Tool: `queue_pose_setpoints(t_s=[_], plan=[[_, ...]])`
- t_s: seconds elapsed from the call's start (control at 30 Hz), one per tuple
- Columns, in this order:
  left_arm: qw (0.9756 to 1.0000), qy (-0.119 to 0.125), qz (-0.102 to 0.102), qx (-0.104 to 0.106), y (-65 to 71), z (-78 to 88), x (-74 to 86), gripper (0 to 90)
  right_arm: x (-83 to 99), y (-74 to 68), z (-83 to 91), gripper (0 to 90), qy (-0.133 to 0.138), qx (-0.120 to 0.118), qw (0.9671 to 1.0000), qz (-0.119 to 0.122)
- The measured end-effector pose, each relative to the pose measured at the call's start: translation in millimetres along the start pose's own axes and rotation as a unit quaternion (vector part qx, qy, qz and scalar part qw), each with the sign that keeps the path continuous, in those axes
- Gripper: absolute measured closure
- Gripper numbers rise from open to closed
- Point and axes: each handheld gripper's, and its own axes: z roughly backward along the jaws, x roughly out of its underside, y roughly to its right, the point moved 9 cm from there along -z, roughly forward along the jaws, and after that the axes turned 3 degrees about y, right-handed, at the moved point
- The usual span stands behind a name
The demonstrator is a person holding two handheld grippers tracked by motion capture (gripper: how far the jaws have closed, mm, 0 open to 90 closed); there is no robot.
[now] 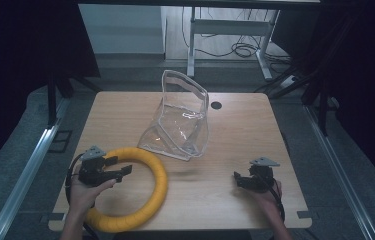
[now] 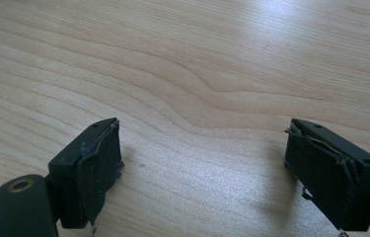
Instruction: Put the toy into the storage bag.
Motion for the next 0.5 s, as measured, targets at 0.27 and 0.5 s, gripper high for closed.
queue_pose_setpoints(t_s=[0.27,0.5], plan=[[0.9990,0.003,-0.012,0.044,17.4,1.8,-2.9,30.1,0.2,0.2,0.4,15.1,0.000,0.000,1.0000,0.000],[0.9960,-0.013,-0.046,0.076,40.5,4.5,-4.1,30.7,0.3,0.2,0.4,15.1,0.000,0.000,1.0000,0.000]])
